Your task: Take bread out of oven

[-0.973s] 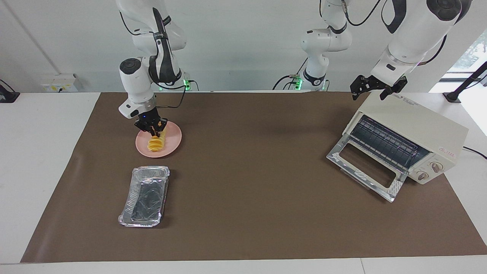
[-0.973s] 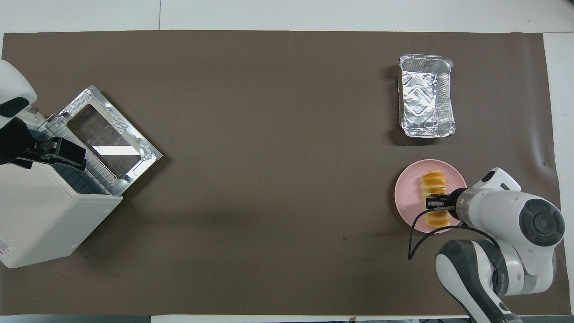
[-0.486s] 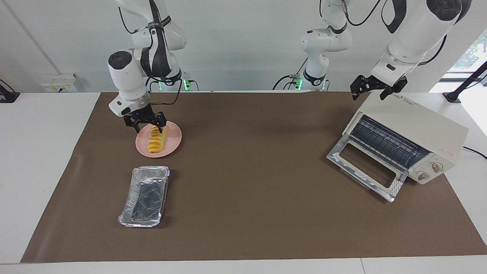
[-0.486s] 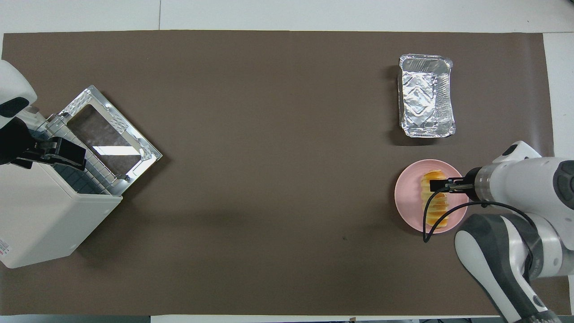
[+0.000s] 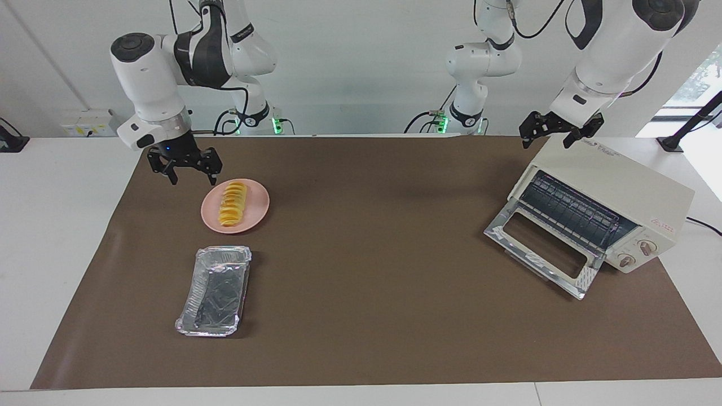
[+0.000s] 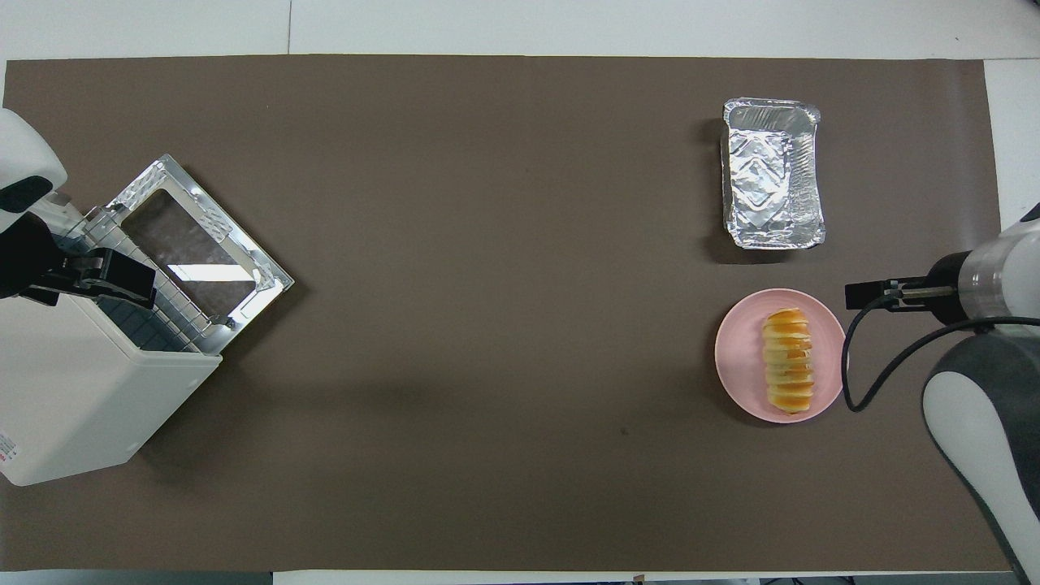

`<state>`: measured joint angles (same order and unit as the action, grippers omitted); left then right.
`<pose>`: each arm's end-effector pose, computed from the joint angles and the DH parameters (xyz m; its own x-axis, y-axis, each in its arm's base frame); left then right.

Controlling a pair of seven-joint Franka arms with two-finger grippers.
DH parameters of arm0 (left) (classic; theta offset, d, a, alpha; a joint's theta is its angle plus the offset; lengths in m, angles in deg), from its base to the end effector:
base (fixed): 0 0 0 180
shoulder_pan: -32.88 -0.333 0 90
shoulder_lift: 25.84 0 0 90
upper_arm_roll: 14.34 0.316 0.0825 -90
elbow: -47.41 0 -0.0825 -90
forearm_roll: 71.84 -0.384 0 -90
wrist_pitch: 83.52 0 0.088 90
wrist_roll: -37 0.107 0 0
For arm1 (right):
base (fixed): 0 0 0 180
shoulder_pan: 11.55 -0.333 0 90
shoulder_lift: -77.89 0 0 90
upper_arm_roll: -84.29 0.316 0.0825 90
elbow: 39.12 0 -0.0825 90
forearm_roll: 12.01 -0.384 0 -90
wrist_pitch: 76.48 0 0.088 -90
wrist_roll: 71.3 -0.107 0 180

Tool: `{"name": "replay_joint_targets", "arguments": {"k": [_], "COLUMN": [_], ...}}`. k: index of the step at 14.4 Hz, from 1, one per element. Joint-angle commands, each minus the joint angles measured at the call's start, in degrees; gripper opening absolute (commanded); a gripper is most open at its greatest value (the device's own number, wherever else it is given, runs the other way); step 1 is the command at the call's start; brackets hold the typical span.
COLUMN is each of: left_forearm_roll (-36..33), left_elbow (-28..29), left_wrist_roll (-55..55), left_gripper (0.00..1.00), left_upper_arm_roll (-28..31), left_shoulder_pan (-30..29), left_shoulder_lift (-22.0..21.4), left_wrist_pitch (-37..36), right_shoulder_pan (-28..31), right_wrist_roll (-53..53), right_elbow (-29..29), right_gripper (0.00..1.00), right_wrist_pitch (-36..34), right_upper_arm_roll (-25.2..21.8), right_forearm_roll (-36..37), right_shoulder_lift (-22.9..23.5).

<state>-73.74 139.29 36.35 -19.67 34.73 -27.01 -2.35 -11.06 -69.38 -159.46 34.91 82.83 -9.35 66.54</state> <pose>0.5264 -0.0628 0.6083 0.9805 -0.1066 -0.1653 -0.1142 -0.9928 -0.0369 0.5007 -0.0208 0.5089 0.9991 0.0167 0.0402 0.0151 -0.9991 0.0402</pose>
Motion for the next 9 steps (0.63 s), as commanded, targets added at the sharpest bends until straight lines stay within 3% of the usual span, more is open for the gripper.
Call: {"name": "replay_joint_targets", "arguments": {"k": [1,5,9], "left_forearm_roll": [0.84,0.84,0.84], "left_elbow": [1.55,1.55,1.55], "left_wrist_roll": [0.57,0.57,0.57], "left_gripper": [1.00,1.00,1.00], "left_upper_arm_roll": [-0.12,-0.12,-0.12], "left_shoulder_pan": [-0.62,-0.62,-0.62], "left_shoulder_lift": [-1.64,-1.64,-1.64], "left_wrist_pitch": [0.04,0.04,0.04], "right_shoulder_pan": [2.22,4.08,5.74], "right_wrist_roll": [6.15,8.10,8.37], "right_elbow": [12.11,21.89,25.77], "right_gripper": [1.00,1.00,1.00], "right_wrist_pitch": [-12.91,-23.30,-26.30], "right_upper_arm_roll": [0.23,0.32,0.40], "right_forearm_roll": [0.33,0.33,-0.28], "right_shoulder_lift": [3.69,6.07,8.00]}}
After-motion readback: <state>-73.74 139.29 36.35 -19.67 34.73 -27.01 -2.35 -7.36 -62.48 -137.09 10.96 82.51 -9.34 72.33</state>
